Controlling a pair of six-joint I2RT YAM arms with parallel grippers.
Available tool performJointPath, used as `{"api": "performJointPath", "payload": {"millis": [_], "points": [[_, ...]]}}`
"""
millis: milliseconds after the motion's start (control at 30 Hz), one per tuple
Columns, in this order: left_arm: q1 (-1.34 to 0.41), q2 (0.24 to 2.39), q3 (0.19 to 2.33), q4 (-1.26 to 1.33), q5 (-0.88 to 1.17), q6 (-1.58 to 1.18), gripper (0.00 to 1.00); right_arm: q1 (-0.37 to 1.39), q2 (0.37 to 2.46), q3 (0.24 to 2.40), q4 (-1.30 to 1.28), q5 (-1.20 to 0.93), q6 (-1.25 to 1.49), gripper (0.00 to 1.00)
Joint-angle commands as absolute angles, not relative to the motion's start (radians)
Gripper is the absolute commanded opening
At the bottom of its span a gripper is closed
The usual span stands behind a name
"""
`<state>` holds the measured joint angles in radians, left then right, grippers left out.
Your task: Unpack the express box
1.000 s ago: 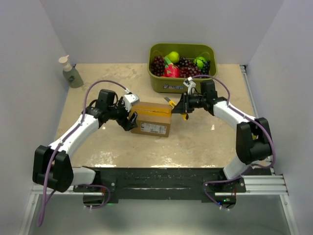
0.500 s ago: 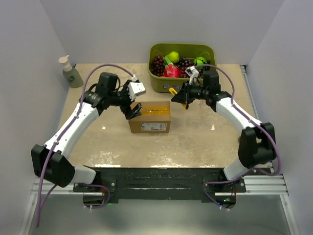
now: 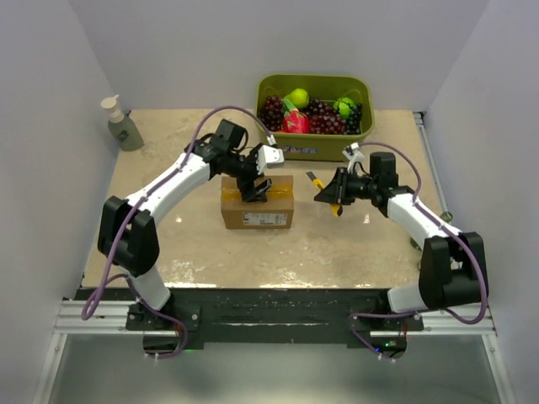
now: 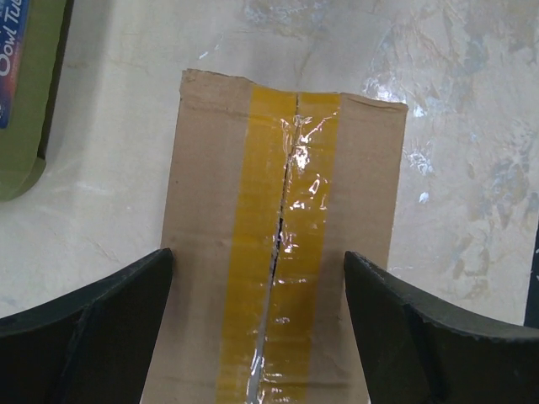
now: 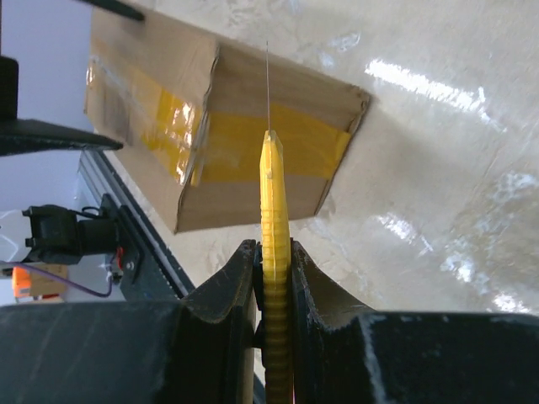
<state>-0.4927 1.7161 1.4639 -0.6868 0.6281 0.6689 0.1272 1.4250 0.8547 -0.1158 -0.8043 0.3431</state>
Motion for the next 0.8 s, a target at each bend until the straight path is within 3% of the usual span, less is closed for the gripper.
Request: {"api": "performJointPath", "payload": {"millis": [0,333,767], "points": [[-0.5,1.765,1.531,-0.712,0.655,0.738,0.87,0.13,1.364,0.819,-0.022,-0.844,0.4,0.0],[-0.506,1.806,1.431,-0.799,0.614,0.816,0.84,0.216,1.424,0.798,0.032,-0.931,0.472,0.0],[-0.506,1.79,1.405,-0.779,0.595,0.799,0.82,0.193,1.404,0.739,0.097,-0.907,0.549,0.0]]}}
